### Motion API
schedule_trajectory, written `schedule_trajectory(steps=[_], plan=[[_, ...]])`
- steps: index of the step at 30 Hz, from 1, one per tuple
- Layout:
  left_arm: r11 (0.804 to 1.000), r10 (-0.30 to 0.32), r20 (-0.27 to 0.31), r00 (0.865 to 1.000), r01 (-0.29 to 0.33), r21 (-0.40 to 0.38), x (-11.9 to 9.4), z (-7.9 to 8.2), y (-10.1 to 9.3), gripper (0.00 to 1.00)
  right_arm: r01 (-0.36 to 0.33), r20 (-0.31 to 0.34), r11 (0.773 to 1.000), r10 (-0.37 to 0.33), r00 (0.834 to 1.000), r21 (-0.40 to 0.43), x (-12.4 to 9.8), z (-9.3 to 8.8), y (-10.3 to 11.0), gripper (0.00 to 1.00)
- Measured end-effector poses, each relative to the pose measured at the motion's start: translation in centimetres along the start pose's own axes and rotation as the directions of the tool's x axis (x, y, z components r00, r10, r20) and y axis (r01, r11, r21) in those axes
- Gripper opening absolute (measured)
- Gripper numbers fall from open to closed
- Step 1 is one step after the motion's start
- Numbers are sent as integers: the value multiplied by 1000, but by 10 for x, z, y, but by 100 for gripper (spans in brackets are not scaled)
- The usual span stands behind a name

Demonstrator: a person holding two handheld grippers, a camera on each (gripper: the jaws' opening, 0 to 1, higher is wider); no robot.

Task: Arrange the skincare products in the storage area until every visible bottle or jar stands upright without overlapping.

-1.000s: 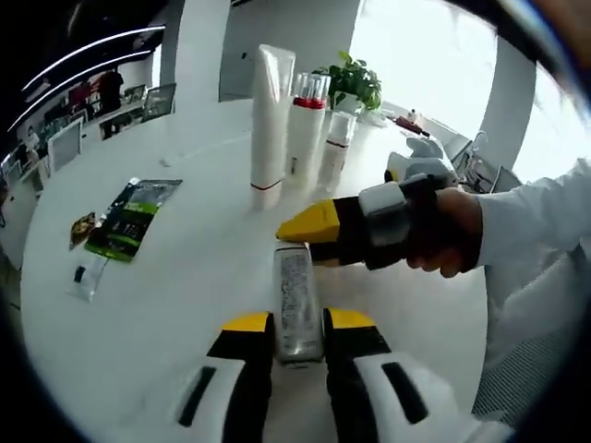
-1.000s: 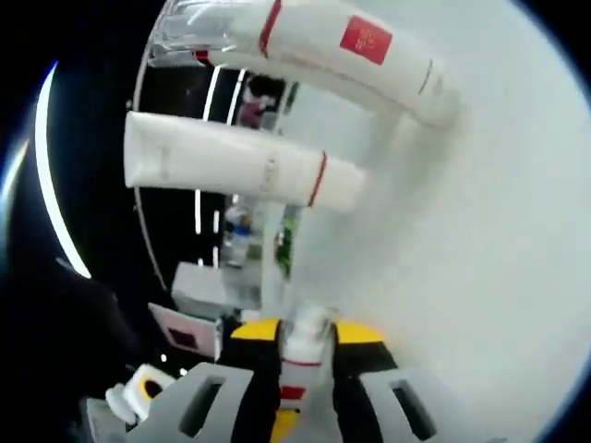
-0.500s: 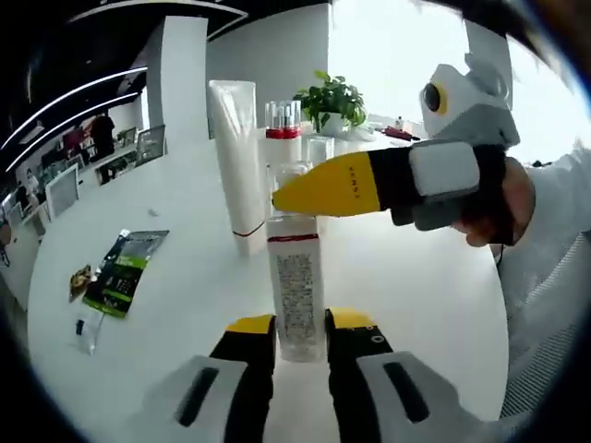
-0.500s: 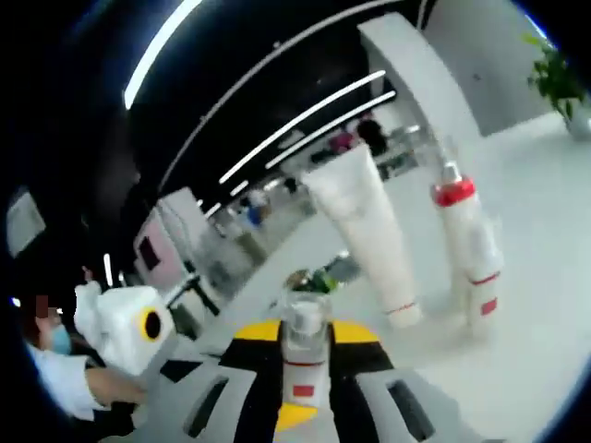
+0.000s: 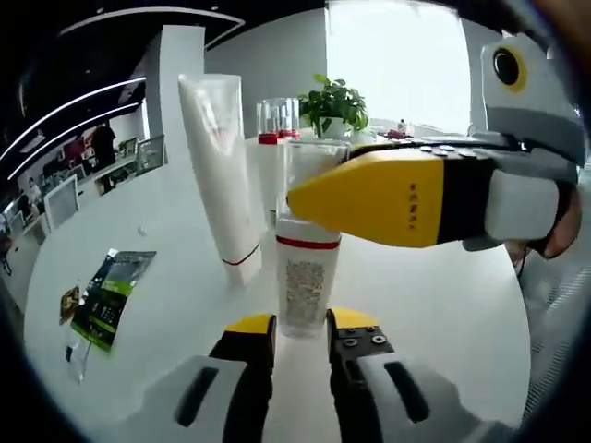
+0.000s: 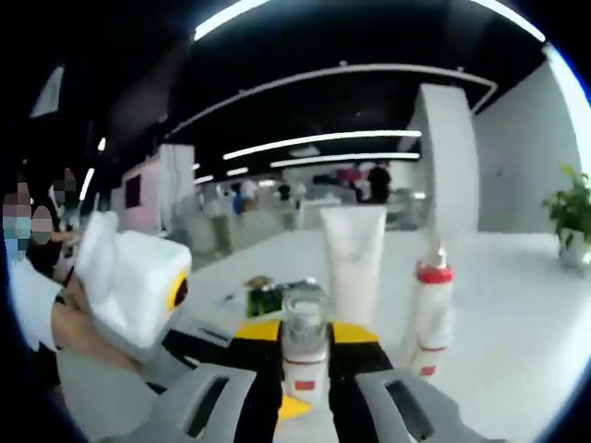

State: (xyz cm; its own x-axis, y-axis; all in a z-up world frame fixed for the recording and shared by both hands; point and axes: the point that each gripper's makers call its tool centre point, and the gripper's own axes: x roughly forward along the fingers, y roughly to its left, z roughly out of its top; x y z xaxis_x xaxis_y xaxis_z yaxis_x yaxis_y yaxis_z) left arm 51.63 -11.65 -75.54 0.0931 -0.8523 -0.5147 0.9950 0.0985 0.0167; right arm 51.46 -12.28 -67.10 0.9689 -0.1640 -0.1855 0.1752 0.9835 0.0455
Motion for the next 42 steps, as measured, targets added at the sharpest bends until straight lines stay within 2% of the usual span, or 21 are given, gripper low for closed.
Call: schedule_trajectory(steps=[14,16,27,36,42], plan=[[999,32,17,999,-32,6,25,8,13,19,57,-2,997,-57,998,-56,11,-2,-18,11],[1000,29,15,999,-29,4,30,8,15,18,73,-4,994,-73,997,-80,13,-3,-21,11],[1000,23,4,1000,-23,-3,45,5,19,18,136,-24,987,-139,990,-89,13,-11,-27,11],[1000,10,-4,1000,-10,-15,46,0,20,18,136,-20,986,-139,990,-95,15,-15,-29,12],[1000,8,-8,1000,-8,-16,47,-2,21,18,127,-17,983,-130,991,-129,15,-14,-26,12]])
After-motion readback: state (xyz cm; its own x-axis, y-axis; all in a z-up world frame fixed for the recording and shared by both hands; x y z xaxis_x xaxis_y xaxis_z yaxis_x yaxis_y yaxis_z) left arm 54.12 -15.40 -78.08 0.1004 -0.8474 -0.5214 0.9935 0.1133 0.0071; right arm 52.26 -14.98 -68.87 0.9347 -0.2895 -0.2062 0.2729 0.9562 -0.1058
